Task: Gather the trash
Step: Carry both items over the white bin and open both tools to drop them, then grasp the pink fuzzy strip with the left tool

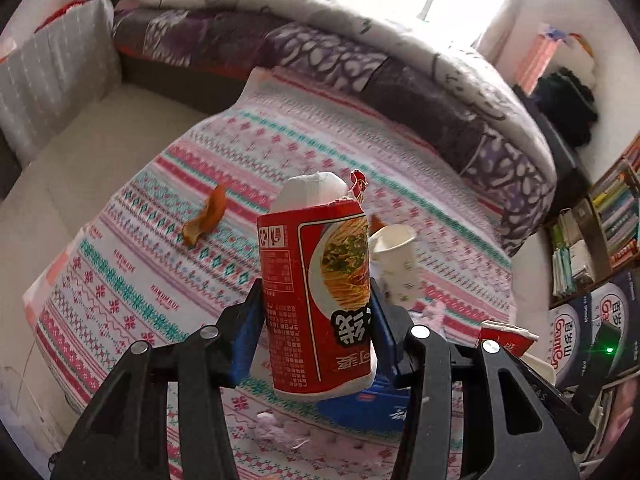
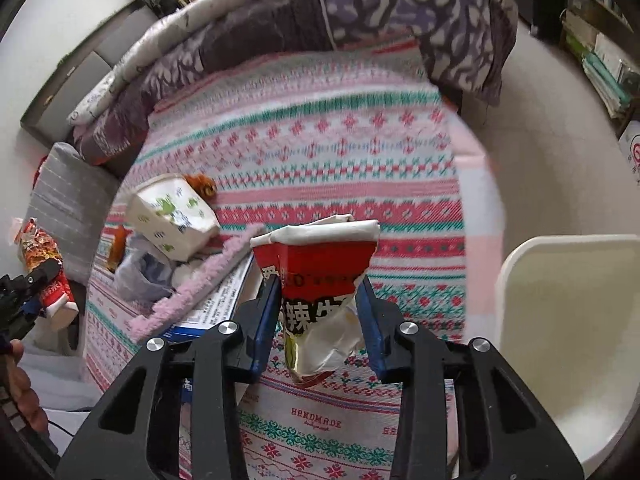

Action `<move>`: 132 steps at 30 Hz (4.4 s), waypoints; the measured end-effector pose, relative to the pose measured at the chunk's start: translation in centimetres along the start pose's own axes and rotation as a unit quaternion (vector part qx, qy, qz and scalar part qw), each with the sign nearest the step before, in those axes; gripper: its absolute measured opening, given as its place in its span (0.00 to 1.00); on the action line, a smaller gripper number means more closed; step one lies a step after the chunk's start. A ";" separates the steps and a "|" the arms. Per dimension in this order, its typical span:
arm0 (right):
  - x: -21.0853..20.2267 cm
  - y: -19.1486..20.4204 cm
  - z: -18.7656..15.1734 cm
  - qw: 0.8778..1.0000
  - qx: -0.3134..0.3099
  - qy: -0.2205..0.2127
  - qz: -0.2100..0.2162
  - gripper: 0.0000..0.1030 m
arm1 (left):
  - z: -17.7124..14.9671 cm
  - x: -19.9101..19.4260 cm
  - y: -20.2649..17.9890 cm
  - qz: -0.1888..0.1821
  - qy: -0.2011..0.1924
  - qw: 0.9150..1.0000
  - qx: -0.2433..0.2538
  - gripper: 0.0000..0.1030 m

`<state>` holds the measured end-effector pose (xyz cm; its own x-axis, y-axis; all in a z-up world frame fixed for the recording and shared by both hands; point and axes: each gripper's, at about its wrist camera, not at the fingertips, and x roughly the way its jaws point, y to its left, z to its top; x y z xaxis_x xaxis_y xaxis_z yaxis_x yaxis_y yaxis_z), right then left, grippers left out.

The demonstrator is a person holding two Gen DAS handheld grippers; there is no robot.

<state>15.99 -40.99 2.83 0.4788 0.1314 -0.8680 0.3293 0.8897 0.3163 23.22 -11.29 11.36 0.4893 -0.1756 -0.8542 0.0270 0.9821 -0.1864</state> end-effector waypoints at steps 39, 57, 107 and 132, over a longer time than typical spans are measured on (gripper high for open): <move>-15.0 -19.6 -3.6 0.968 0.162 -0.124 -0.148 0.73 | -13.3 -0.1 -22.6 -0.153 -0.003 0.962 0.227 0.47; -20.7 -26.3 -5.4 0.937 0.222 -0.183 -0.196 0.89 | -20.5 1.3 -32.4 -0.220 0.045 0.923 0.311 0.58; -10.1 -7.0 -0.8 0.986 0.103 -0.096 -0.092 0.93 | -6.0 9.6 -13.9 -0.050 0.132 0.975 0.171 0.81; -2.9 0.7 -1.2 0.996 0.045 -0.023 -0.073 0.93 | -5.1 6.2 -6.4 -0.106 0.137 0.979 0.108 0.12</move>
<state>13.89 -40.27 5.10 0.4564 -0.0194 -0.8896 0.4697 0.8544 0.2224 21.68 -18.99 4.76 0.2014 -0.3604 -0.9108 0.3009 0.9077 -0.2926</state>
